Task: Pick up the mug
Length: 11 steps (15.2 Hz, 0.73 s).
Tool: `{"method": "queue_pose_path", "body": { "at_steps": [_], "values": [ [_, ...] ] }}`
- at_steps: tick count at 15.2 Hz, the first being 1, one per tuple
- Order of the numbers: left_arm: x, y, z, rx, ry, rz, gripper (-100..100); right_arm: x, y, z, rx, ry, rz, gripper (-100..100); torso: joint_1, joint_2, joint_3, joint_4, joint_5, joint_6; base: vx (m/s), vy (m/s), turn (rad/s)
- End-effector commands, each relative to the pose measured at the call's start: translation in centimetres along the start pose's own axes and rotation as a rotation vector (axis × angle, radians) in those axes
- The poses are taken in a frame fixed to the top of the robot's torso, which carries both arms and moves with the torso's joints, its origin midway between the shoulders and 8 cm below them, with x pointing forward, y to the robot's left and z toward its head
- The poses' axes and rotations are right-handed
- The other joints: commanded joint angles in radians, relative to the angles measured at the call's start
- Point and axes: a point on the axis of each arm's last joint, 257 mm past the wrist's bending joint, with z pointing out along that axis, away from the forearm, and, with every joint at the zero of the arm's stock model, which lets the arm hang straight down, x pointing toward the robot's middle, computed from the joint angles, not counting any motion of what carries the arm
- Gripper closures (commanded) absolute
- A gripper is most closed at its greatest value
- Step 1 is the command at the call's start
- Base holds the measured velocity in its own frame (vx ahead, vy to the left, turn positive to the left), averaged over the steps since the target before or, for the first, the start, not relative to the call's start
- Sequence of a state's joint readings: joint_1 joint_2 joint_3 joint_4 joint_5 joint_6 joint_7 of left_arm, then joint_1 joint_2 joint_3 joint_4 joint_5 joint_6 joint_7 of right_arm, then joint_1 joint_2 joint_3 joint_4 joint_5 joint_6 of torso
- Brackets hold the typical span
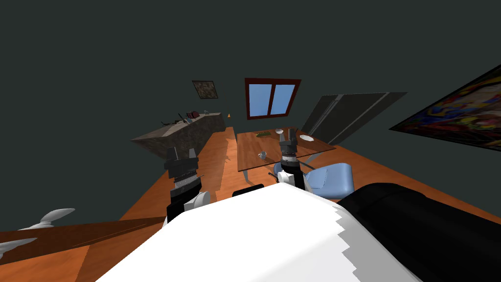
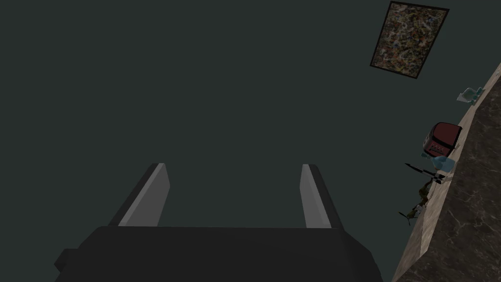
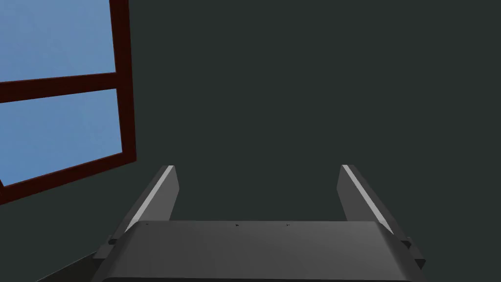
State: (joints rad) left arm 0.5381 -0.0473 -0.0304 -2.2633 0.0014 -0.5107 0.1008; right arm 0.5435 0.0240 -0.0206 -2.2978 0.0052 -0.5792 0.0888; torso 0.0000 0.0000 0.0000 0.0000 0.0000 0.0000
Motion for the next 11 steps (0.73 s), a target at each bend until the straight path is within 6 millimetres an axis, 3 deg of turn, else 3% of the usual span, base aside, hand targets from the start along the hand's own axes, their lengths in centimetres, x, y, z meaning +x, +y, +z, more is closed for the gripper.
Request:
{"method": "queue_pose_path", "body": {
  "at_steps": [1,2,11],
  "values": [
    [0.0,0.0,0.0,0.0,0.0,0.0,0,0.6,-1.2,0.3,0.024,0.04,0.012,-100,0.0,0.0,0.0,0.0,0.0,0.0,-0.01,-0.006,-0.012],
    [0.0,0.0,0.0,0.0,0.0,0.0,0,0.6,-1.2,0.3,0.024,0.04,0.012,-100,-0.001,0.0,0.0,0.0,0.0,0.0,-0.017,-0.008,-0.007],
    [0.0,0.0,0.0,0.0,0.0,0.0,0,1.7,-7.2,1.2,0.16,0.125,0.075,-100,-0.001,0.0,0.0,0.0,0.0,0.0,-0.014,-0.01,-0.004]
  ]
}}
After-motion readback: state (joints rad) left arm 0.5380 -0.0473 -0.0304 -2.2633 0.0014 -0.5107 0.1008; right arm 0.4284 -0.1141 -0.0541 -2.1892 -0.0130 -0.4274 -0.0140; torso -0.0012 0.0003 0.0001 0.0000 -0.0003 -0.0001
